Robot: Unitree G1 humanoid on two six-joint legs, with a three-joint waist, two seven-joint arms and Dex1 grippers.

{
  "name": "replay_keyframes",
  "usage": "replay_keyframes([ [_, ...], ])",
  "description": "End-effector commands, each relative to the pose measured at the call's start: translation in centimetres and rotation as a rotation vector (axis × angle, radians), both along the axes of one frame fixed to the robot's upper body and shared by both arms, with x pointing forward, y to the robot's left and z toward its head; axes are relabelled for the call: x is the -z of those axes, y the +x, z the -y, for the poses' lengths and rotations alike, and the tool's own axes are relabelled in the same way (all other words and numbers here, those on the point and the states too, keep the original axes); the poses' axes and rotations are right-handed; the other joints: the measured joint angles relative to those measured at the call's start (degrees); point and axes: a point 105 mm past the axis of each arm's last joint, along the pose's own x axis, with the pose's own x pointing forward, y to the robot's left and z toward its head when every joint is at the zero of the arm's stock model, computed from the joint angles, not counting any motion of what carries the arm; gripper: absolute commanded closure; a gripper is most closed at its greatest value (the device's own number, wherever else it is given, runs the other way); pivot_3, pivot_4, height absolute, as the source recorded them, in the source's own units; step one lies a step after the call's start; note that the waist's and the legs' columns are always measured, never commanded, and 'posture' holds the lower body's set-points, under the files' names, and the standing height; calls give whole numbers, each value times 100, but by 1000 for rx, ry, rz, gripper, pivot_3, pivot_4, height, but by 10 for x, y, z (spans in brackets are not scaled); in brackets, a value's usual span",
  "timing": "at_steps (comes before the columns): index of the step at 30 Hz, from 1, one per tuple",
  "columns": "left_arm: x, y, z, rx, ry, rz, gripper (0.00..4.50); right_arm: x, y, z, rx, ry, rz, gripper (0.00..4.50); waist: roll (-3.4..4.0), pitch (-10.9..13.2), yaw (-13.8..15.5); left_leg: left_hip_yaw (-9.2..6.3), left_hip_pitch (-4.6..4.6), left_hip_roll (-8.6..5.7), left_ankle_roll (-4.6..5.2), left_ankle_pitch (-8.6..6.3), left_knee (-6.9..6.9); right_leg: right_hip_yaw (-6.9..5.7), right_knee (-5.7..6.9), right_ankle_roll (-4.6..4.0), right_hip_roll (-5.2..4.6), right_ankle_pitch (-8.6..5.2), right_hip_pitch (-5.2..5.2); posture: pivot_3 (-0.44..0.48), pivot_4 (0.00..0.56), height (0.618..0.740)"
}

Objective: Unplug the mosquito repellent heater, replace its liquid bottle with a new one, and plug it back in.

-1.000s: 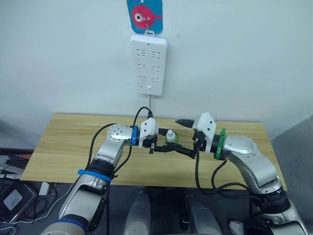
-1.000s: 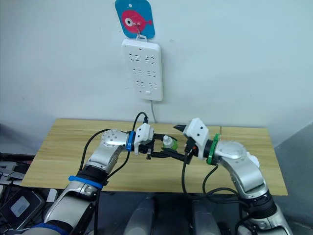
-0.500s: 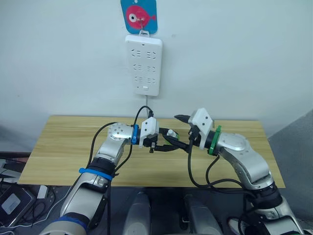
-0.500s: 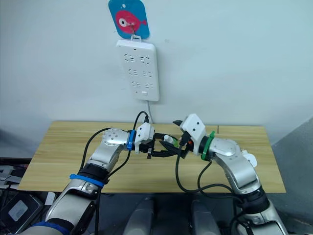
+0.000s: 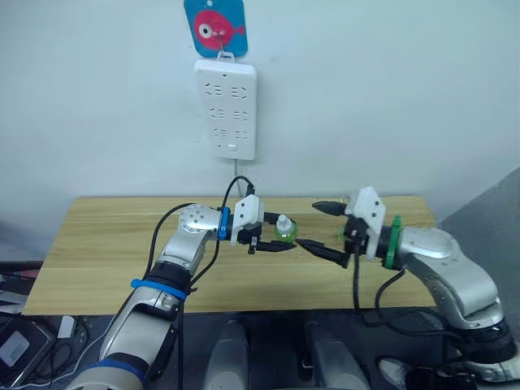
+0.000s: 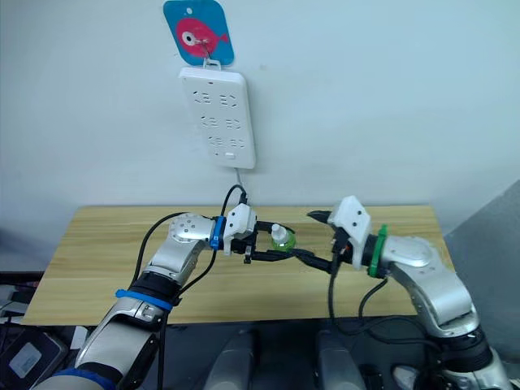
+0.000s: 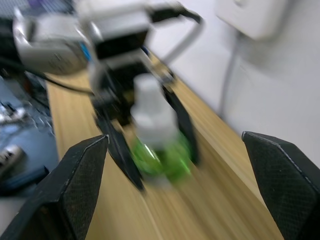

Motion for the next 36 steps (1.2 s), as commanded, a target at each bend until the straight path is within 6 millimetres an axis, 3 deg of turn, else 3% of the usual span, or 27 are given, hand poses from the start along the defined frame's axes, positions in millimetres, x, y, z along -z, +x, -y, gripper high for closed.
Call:
replay_keyframes([
  [1, -11, 2, 1, 8, -20, 47, 2256, -8, 12, -13, 25, 21, 59, 40, 0, 0, -5, 1, 0, -1, 0, 0, 2, 1, 0, 1, -1, 1, 0, 188, 193, 740],
  [5, -10, 0, 1, 11, -19, 46, 2256, -10, 22, -17, 48, 41, 71, 40, 0, 0, 8, 0, -1, -3, 0, 1, 0, 0, -2, 2, -2, 1, 0, 202, 192, 740],
  [13, -9, -1, 1, 10, -21, 42, 2256, -7, 22, -14, 51, 21, 80, 40, 0, 0, 5, -3, -3, -3, 0, 0, -4, -4, -2, 2, -5, 1, -1, 202, 193, 740],
  [18, -9, 1, -1, 0, -20, 40, 2256, -5, 16, 26, 92, -40, 69, 40, -1, 0, 48, -2, -7, -9, 0, 0, -1, -3, -7, 3, -10, 1, 0, 197, 198, 740],
  [22, -9, 1, -2, -3, -20, 38, 2256, -9, 7, 43, 84, -55, 48, 40, -1, 0, 26, 0, -7, -12, 0, 0, 0, 0, -7, 4, -14, 2, 0, 192, 198, 740],
  [25, -8, 1, -2, 1, -19, 35, 2256, -11, -3, 41, 33, -45, 12, 40, -1, -1, -8, -2, -3, -7, 1, 0, -2, -2, -3, 4, -8, 1, 0, 180, 199, 740],
  [30, -10, 1, 2, 8, -22, 37, 2256, -15, -9, 18, -28, 26, -28, 40, -1, -1, -23, -1, 0, -4, 1, 1, -1, 0, 1, 3, -3, 1, 0, 179, 198, 740],
  [33, -10, 2, 2, 11, -21, 38, 2256, -20, -5, 3, -37, 75, -38, 555, -1, -1, -24, 0, 0, -5, 1, 1, 1, 1, 1, 4, -3, 2, 1, 178, 201, 740],
  [36, -10, 2, 2, 13, -19, 38, 2256, -21, -2, -7, -40, 89, -47, 1576, -1, -1, -14, -1, -2, -5, 1, 1, 1, 0, -1, 4, -4, 2, 0, 182, 203, 740],
])
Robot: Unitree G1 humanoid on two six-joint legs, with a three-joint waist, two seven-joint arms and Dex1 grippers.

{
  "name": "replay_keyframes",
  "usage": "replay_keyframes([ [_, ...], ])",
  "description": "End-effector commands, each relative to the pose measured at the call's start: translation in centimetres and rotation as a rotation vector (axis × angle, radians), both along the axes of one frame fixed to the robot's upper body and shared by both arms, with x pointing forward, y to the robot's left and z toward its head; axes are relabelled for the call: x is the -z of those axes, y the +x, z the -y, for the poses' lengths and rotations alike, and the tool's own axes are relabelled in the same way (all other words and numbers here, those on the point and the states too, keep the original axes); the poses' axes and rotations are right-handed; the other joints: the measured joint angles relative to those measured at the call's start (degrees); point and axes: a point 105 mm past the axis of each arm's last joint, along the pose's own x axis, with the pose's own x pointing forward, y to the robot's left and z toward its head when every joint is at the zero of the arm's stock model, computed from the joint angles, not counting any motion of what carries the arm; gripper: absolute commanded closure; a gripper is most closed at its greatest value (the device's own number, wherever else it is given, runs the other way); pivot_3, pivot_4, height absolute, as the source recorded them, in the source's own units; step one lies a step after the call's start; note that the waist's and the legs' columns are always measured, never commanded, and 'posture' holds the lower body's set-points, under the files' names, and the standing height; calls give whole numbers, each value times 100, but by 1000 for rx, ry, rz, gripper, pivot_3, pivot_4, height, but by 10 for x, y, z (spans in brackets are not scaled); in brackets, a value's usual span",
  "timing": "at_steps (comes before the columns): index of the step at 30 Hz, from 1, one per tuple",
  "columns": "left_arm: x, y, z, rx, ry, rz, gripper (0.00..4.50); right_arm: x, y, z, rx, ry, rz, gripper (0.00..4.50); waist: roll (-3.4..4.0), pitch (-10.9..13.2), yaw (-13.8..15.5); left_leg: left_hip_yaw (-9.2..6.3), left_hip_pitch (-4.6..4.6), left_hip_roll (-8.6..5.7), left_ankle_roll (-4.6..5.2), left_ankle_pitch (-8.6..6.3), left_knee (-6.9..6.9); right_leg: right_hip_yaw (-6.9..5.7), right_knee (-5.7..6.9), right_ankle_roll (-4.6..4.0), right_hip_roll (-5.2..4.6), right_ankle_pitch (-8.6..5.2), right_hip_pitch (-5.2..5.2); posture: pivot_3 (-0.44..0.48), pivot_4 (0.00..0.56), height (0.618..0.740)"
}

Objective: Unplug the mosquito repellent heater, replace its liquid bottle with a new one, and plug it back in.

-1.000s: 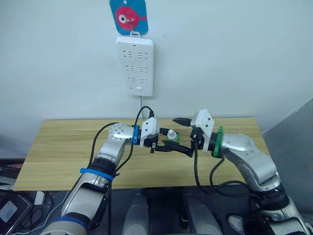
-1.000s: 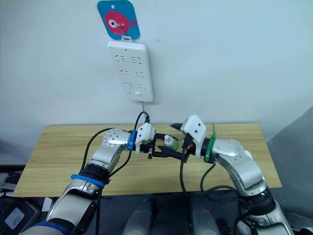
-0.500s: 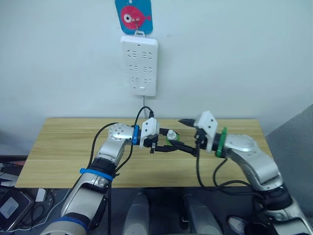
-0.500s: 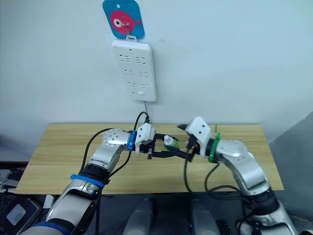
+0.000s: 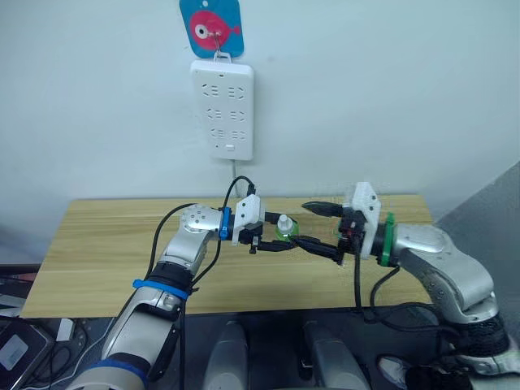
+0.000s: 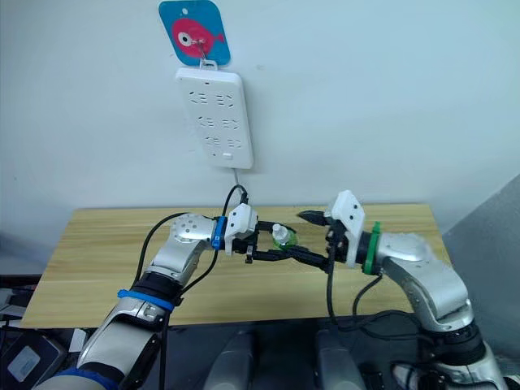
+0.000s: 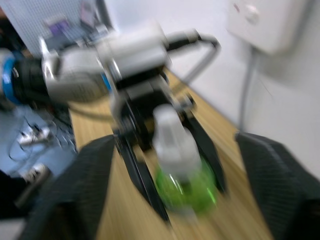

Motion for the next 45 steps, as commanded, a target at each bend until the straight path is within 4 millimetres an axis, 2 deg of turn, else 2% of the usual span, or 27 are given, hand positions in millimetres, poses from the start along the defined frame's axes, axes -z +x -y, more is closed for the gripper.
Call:
replay_keyframes([
  [1, -10, 1, 0, 13, -10, 42, 2256, -7, 0, -8, -10, 22, 10, 1899, 0, 0, 5, 0, -1, 0, 0, 0, -1, 0, -1, 0, 0, 0, 0, 185, 202, 740],
  [7, -10, 0, 0, 13, -11, 42, 2256, -5, 2, -16, -19, 24, 2, 1899, 0, 0, 14, -1, -4, -2, 0, 0, -2, -2, -3, 0, -4, 0, -1, 190, 203, 740],
  [16, -9, -3, 2, 17, -17, 38, 2256, 0, 5, -17, -11, 8, 10, 1899, 0, 0, 14, -2, -3, -1, 0, 0, -2, -3, -2, 0, -3, 0, -1, 194, 205, 740],
  [19, -9, -3, 2, 17, -17, 37, 2256, 1, 6, -16, -8, 8, 16, 2773, 0, 0, 14, -2, -3, -1, 0, 0, -3, -3, -2, 0, -3, 0, -1, 194, 204, 740],
  [22, -9, -3, 3, 19, -16, 43, 2256, 2, 7, -16, -6, 6, 27, 3849, 0, 0, 13, -2, -3, -1, 0, 0, -2, -2, -2, 0, -3, 0, -1, 193, 206, 740],
  [24, -9, -3, 3, 20, -16, 42, 2256, 1, 7, -16, -9, 8, 33, 4172, 0, 0, 13, -2, -3, -1, 0, 0, -2, -3, -3, 0, -3, 0, -1, 193, 206, 740],
  [26, -8, -4, 3, 20, -17, 40, 2256, -2, 5, -17, -18, 21, 53, 4167, 0, 0, 13, -2, -3, -1, 0, 0, -2, -3, -2, 0, -3, 0, -1, 193, 206, 740],
  [28, -7, -5, 3, 21, -15, 37, 2256, -12, 0, -18, -44, 42, 84, 4167, 0, 0, 13, -2, -3, -1, 0, 0, -3, -3, -2, 0, -3, 0, -1, 195, 209, 740],
  [31, -2, -5, -2, 11, -2, 25, 2256, -53, -14, -23, -89, 106, 179, 4167, 0, 0, 13, -2, -4, -1, 0, 0, -3, -2, -2, 0, -3, 0, -2, 197, 212, 740],
  [33, 0, -5, -5, -1, 4, 17, 2256, -73, -17, -22, -88, 136, 219, 4167, 0, 0, -5, 0, -5, 1, 0, 0, -3, -1, -1, 0, -3, 0, -5, 198, 213, 740],
  [35, 1, -4, -8, -10, 8, 13, 2256, -87, -16, -18, -66, 154, 243, 4167, 0, 0, 8, -5, -3, 3, 0, 0, -3, -5, 1, 0, -1, 0, -3, 197, 214, 740],
  [38, 3, -4, -11, -19, 18, 14, 2256, -96, 2, -2, 67, 190, 249, 4167, 0, 0, 20, -9, -2, 4, 0, 0, -6, -8, -1, -1, 0, -1, -2, 197, 215, 740],
  [40, 4, -4, -13, -31, 16, 9, 2256, -91, 15, 9, 156, 193, 238, 4167, 0, 0, 21, -6, -6, 1, 0, 0, -6, -6, -6, -1, -3, -1, -2, 195, 215, 740],
  [42, 7, -4, -17, -49, 19, 3, 2256, -64, 40, 33, 329, 137, 222, 4167, -1, -1, 33, -5, -9, -3, 1, 0, -6, -6, -10, -1, -8, 0, -3, 193, 218, 740],
  [45, 8, -4, -23, -76, 17, -6, 2256, -15, 68, 59, 542, 17, 205, 4167, -1, -1, 31, -4, -10, -7, 1, 0, -8, -5, -15, 0, -10, -1, -3, 190, 223, 740],
])
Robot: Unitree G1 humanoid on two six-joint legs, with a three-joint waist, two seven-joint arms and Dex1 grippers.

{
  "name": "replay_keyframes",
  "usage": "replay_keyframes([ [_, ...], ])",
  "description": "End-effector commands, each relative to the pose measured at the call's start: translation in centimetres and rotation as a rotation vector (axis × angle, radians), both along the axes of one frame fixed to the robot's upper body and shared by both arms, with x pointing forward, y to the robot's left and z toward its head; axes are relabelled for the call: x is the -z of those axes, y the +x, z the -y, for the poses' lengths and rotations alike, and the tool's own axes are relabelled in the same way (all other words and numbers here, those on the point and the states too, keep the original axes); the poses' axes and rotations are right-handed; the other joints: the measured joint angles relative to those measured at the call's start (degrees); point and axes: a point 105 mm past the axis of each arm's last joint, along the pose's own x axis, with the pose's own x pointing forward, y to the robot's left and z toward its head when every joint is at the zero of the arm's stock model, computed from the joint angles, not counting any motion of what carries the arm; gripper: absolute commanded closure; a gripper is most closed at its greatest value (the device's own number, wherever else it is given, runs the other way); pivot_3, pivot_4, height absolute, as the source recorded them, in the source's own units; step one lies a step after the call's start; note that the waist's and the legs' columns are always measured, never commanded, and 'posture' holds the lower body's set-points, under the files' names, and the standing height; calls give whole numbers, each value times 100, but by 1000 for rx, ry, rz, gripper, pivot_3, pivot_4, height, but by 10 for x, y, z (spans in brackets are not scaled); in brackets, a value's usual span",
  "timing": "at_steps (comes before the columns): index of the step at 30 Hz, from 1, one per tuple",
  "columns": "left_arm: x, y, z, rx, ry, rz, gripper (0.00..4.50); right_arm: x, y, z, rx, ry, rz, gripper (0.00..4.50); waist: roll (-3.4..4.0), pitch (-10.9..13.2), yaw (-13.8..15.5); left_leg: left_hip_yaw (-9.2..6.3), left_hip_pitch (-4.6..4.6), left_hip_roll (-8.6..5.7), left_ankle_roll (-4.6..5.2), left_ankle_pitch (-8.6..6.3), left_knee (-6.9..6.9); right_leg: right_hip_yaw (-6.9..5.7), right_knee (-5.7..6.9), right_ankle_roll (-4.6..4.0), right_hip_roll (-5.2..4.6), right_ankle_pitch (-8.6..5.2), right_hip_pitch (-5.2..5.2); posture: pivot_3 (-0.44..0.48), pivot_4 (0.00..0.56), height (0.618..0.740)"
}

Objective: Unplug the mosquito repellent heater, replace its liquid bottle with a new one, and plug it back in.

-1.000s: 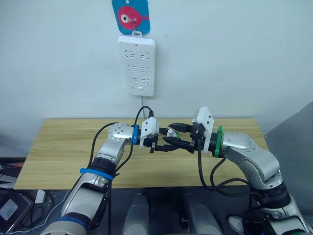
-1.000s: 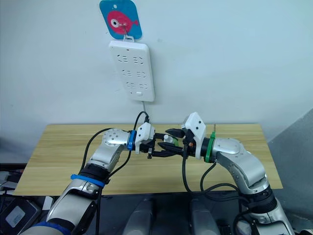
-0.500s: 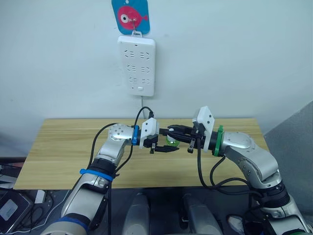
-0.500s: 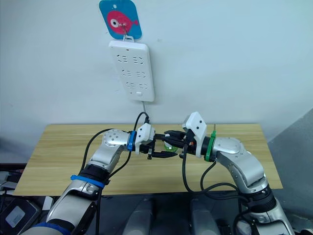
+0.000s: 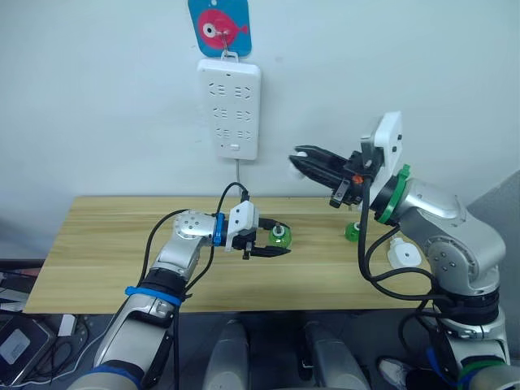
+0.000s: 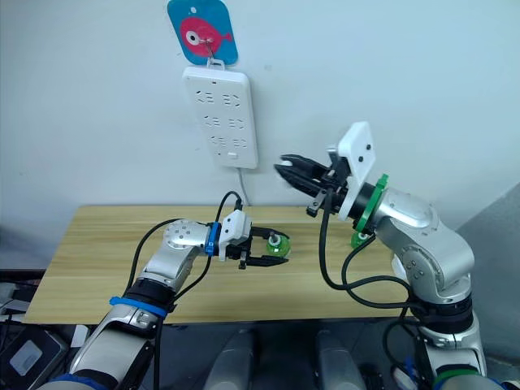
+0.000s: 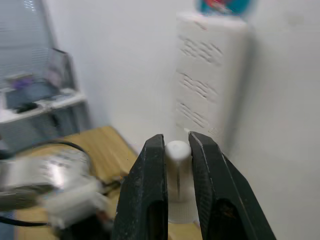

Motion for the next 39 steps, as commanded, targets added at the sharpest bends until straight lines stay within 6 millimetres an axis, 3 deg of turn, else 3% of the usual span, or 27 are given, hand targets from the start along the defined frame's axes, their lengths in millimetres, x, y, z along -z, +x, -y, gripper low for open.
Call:
replay_keyframes([
  [1, -6, 0, -6, -35, -22, 19, 2256, 44, 26, 27, 233, -88, -7, 4167, 0, 0, -26, 5, 0, 1, 0, 0, -2, 5, 0, 0, 0, 0, -2, 194, 229, 740],
  [4, -10, 2, -11, -80, -38, 23, 2256, 76, 35, 26, 313, -76, -25, 4167, 0, 3, -61, 8, 1, 5, 0, 0, -5, 7, 7, 0, 2, 0, -10, 209, 247, 740],
  [9, -21, 11, -21, -180, -57, 49, 2256, 99, 45, 28, 402, -38, -9, 4167, 11, 30, -54, 6, 12, 18, 2, 1, -15, 10, 17, -3, 19, -2, -12, 238, 298, 740],
  [19, -37, 13, -44, -281, -35, 59, 2256, 129, 54, 24, 464, -2, -3, 4167, 24, 308, -17, 14, 9, 12, 2, 1, -37, 17, 3, -4, 10, -4, -17, 306, 374, 740],
  [32, -43, 6, -32, -237, -32, 42, 2256, 154, 60, 32, 527, 30, -47, 4167, 38, 416, 33, 14, 12, 13, 0, 1, -89, 14, -15, -13, 3, -11, -28, 308, 388, 740],
  [39, -42, 7, -32, -228, -29, 39, 2256, 151, 57, 31, 507, 50, -36, 1767, 39, 420, 49, 16, 9, 16, 0, 1, -90, 17, -32, -12, 3, -11, -27, 295, 383, 740],
])
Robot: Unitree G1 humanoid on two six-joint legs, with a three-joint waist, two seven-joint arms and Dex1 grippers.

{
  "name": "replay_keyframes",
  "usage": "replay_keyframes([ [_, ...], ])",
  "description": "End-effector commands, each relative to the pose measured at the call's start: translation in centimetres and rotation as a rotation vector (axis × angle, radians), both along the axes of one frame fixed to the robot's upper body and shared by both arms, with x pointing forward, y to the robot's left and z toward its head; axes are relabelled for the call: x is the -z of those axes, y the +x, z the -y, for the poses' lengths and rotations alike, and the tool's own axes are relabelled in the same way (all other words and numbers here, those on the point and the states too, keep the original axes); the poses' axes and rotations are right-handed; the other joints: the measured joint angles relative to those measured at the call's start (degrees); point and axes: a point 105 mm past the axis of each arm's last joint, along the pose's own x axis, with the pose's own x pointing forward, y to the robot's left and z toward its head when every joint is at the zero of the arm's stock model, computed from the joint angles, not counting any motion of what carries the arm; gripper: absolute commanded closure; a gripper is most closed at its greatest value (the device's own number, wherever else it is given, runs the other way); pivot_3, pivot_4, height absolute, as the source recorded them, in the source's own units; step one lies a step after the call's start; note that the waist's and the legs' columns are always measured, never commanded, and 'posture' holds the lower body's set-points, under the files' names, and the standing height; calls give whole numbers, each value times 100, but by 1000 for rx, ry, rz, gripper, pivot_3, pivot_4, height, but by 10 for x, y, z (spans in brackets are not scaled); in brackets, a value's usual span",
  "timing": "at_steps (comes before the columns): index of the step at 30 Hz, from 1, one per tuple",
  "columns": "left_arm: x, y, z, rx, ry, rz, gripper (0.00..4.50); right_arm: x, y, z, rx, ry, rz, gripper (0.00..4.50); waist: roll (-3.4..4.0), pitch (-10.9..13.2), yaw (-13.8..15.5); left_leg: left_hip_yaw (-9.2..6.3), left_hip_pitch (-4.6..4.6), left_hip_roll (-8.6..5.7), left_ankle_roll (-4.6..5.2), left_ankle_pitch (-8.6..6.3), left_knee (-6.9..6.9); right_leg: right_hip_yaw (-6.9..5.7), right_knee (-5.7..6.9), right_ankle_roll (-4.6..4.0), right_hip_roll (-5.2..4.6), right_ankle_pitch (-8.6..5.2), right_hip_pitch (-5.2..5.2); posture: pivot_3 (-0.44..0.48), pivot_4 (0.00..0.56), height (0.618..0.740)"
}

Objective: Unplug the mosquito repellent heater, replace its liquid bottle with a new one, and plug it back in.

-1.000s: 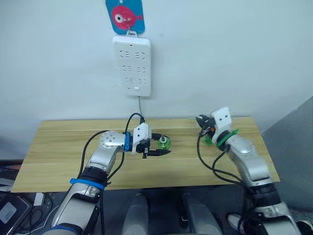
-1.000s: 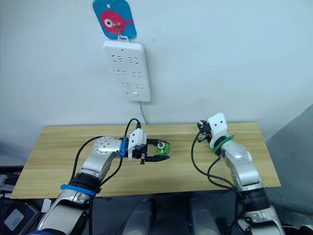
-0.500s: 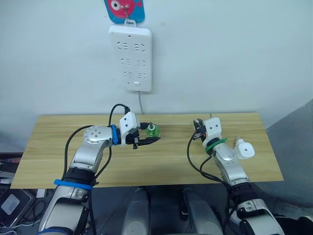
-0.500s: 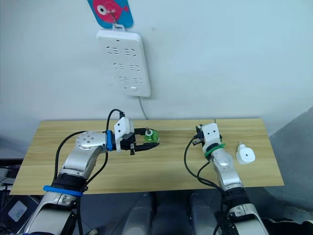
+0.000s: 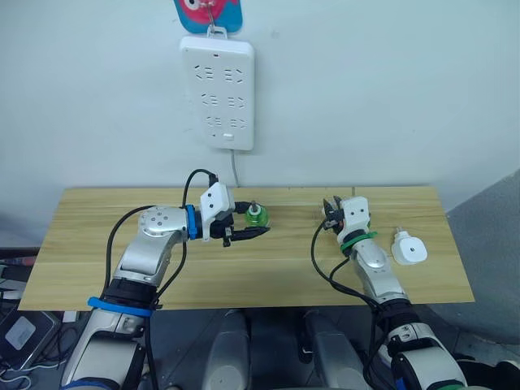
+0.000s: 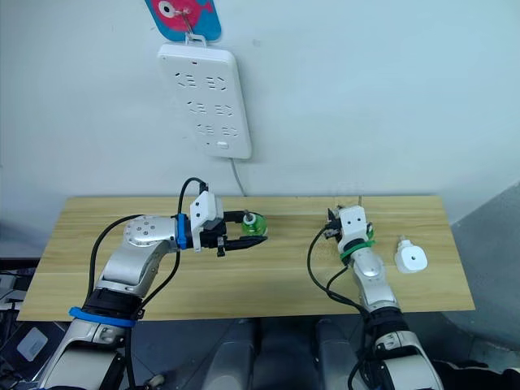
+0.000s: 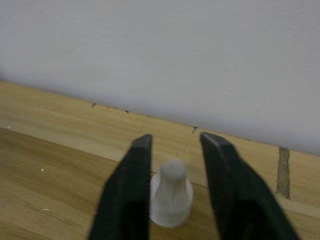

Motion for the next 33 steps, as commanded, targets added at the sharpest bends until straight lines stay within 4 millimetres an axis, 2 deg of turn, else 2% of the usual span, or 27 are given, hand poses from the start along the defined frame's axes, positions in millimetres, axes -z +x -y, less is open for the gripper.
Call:
replay_keyframes([
  [1, -7, -1, 5, 27, -14, 24, 2256, 2, -5, -1, -11, 17, 4, 1414, 0, 0, 3, 0, -1, 0, 0, 0, -1, 0, -2, 0, 0, 0, 0, 287, 382, 740],
  [5, -7, 1, 8, 32, -20, 23, 2256, -13, -10, 0, -42, 3, 54, 31, 6, 12, 34, 0, -5, -1, 0, 0, -9, -1, -11, 0, 0, 0, 0, 276, 378, 740],
  [9, -3, -1, 13, 48, -30, 16, 2256, -39, -25, -9, -170, 14, 86, 31, 13, 25, 38, -1, -19, 0, -1, 0, -10, -2, -33, 2, -1, 1, -3, 255, 365, 740],
  [14, 0, -3, 21, 84, -46, 19, 2256, -77, -69, -28, -516, 12, 39, 31, 17, 28, 66, -11, -31, -2, -2, -1, -10, -6, -45, 3, -6, 1, -3, 227, 346, 740],
  [18, -2, -7, 29, 175, -48, 31, 2256, -102, -111, -33, -800, -74, -106, 818, 20, 29, 67, -15, -37, -4, -3, -1, -5, -7, -47, 4, -12, 1, -2, 194, 327, 740],
  [20, -2, -11, 35, 230, -44, 41, 2256, -112, -120, -35, -853, -88, -138, 818, 15, 26, 59, -15, -38, -4, -3, -1, -2, -9, -52, 7, -12, 3, 0, 183, 315, 740],
  [25, -5, -14, 51, 324, -50, 70, 2256, -124, -118, -45, -868, -68, -165, 818, 11, 24, 45, -15, -39, -2, -2, 0, 4, -18, -51, 10, -7, 5, -1, 166, 294, 740],
  [33, -16, -6, 66, 350, -77, 112, 2256, -121, -111, -58, -860, -83, -157, 818, 8, 21, 42, -16, -47, -11, -3, 0, 7, -25, -58, 17, -9, 9, -2, 164, 273, 740],
])
